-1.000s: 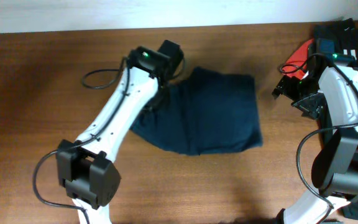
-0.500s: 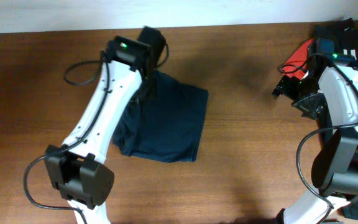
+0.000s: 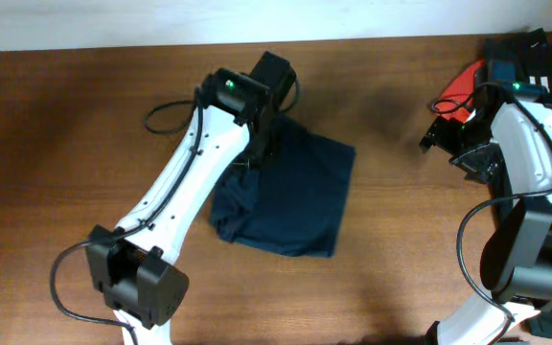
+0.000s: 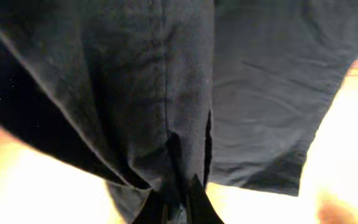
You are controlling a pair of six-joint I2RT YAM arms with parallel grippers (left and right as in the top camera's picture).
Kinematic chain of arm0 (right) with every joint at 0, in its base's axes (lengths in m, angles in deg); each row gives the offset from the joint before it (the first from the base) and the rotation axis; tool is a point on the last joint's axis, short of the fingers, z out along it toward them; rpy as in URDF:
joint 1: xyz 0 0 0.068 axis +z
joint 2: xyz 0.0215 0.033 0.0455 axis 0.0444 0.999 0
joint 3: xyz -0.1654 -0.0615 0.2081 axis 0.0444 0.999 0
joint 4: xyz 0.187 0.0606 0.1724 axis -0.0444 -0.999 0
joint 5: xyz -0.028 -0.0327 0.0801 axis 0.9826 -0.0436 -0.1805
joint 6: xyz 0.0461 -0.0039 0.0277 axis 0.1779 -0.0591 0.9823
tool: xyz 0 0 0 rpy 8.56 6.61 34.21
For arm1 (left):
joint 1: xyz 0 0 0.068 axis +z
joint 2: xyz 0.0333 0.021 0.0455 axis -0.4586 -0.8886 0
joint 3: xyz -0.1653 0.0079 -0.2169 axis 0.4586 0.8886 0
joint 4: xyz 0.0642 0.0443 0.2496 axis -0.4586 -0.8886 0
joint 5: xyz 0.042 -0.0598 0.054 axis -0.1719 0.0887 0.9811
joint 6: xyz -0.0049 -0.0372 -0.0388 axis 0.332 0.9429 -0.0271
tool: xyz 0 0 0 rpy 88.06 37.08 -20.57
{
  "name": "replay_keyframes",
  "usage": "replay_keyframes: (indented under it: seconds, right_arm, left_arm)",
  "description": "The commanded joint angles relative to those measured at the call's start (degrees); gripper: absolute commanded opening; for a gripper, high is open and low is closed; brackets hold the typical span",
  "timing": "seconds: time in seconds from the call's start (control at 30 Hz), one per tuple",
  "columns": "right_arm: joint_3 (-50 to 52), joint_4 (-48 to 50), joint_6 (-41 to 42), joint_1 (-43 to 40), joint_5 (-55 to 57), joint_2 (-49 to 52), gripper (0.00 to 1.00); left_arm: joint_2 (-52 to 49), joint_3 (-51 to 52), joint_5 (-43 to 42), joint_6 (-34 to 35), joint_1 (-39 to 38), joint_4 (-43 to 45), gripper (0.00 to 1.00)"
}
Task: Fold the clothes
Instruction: 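Lift the left edge and fold it over toward the right with the left gripper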
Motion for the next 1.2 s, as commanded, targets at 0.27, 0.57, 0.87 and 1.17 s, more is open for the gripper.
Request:
replay_keyframes:
  seconds: [0.27, 0.57, 0.87, 1.17]
  right_arm:
    - [-0.66, -0.13, 0.31, -0.11, 0.31, 0.31, 0.99]
    - [-0.66, -0.13, 0.31, -0.11, 0.31, 0.31, 0.99]
    - [-0.66, -0.13, 0.31, -0.11, 0.31, 0.31, 0.99]
    - [-0.66, -0.13, 0.31, -0.11, 0.31, 0.31, 0.99]
  left_arm:
    - [1.33, -8.26, 20.85, 8.81, 5.11, -11.89, 0.00]
    - [1.36, -8.04, 17.90, 8.44, 10.32, -11.74, 0.00]
    - [-5.14, -7.76, 11.50, 8.44, -0.09, -3.76, 0.01]
    - [-10.47, -7.76, 6.32, 8.44, -8.85, 3.61, 0.09]
